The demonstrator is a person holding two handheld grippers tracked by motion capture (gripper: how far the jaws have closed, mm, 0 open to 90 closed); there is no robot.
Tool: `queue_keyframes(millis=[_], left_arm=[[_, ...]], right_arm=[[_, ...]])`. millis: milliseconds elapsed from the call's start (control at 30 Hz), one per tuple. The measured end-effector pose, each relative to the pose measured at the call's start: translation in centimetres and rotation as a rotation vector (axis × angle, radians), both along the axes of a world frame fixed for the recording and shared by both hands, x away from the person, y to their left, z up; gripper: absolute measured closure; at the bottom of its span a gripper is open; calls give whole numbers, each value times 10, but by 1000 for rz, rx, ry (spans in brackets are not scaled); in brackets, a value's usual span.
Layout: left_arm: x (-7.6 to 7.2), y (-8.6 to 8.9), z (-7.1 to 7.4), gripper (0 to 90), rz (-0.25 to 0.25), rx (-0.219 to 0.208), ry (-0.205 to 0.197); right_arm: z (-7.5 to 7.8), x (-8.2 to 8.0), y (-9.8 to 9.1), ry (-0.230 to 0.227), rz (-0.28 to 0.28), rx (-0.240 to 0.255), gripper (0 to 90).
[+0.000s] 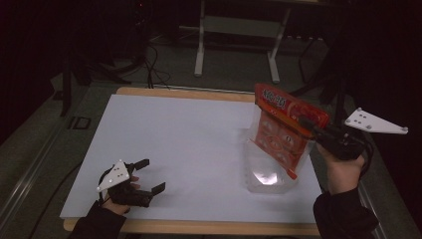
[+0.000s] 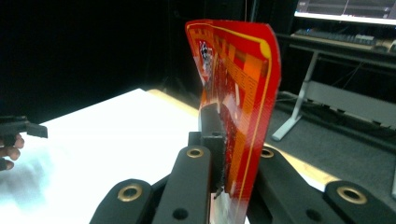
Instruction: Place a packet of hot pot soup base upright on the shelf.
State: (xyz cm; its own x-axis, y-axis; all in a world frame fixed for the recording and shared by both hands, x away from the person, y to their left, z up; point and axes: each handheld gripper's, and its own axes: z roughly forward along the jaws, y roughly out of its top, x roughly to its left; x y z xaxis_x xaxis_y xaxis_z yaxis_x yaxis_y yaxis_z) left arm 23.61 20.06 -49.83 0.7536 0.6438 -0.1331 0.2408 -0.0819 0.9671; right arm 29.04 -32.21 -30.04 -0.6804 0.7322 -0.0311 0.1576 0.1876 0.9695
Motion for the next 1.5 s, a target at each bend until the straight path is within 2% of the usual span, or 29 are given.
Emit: queue_keyframes(millis=[33,167,367,667,733,800,1000,1100,1167,1300,1367,1500], left_arm=[[0,0,0,21,0,-1,0],[0,0,0,21,0,-7,-2],[0,0,-1,21,1,-17,-1],[0,1,-1,21,4,-19,5],[0,1,-1,20,3,-23,4],[0,1,-1,21,-1,-27,6],[0,0,-2,21,-5,-27,10],[0,0,-2,21,-9,-32,12],[0,0,-2,21,-11,-32,11],[0,1,-2,21,-10,-35,13],[0,1,-2,21,-7,-42,14],[0,3,-2,21,-7,-53,12]], right_arm=[[-7,2,-1,12,3,0,900],[-21,5,0,45,5,3,900],[-37,7,3,62,3,-10,900],[-62,10,-1,108,-7,18,900],[-64,11,-1,113,-11,15,900],[-73,12,-3,133,-15,14,900],[-78,10,-13,133,-46,15,900],[-81,8,-19,117,-75,14,900],[-81,8,-21,108,-101,-5,899],[-81,13,-22,114,-118,-15,890],[-82,15,-23,126,-124,0,880],[-86,17,-25,144,-142,-8,826]])
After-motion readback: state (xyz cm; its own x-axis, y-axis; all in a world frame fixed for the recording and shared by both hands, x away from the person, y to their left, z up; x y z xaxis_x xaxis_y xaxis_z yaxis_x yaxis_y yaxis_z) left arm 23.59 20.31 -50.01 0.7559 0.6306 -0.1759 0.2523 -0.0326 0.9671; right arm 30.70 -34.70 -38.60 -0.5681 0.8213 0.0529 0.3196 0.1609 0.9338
